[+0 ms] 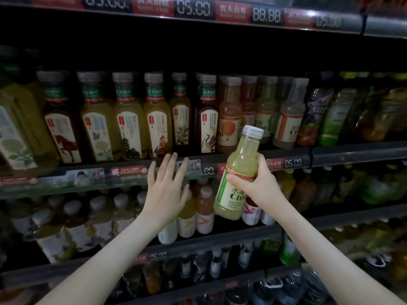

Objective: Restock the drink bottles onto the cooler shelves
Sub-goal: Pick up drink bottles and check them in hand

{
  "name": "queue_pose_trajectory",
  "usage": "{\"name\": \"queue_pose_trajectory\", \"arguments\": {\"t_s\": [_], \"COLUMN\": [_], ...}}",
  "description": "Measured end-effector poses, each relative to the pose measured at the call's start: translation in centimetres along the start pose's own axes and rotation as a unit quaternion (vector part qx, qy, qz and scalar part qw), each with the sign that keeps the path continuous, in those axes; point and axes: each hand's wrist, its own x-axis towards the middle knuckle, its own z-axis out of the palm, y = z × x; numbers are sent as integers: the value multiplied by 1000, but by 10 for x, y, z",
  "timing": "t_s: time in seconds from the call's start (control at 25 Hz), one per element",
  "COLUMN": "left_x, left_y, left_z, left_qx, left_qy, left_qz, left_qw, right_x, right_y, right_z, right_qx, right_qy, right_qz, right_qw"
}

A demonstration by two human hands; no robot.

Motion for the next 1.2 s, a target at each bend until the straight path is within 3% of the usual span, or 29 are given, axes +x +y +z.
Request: {"name": "queue_pose_trajectory", "arguments": {"t_s": [0.16, 0.28, 0.36, 0.44, 0.52, 0.64, 0.84, 1.0, 1.2], "left_x": [-28, -56, -70, -73, -61, -31, 31, 79, 119], "left_y": [-4, -10, -3, 13, 31, 51, 89, 120, 152], "left_z": [0, 4, 0, -9, -19, -31, -41, -29, -11], "left_qx": [-2, -72, -176, -285, -344, -401, -358, -291, -284], "left_qy": [-34, -100, -174, -253, -271, -242, -144, -23, 12], "left_qz": [22, 38, 19, -14, -40, -56, 0, -27, -60], "left_qw": [999, 992, 969, 924, 898, 881, 923, 956, 957], "right_x": [-7, -15, -23, -28, -27, -16, 10, 31, 61], "right_y": [22, 38, 45, 46, 40, 26, 6, 11, 19], "right_z": [14, 27, 35, 39, 39, 21, -42, -94, -131], "right_qx": [4, -6, -6, 5, 12, 37, 54, 67, 87], "right_qy": [-21, -42, -56, -67, -71, -54, 17, 111, 177], "right_qz": [36, 59, 64, 60, 47, 13, -56, -95, -129], "right_qw": [999, 997, 996, 996, 996, 998, 997, 987, 972]}}
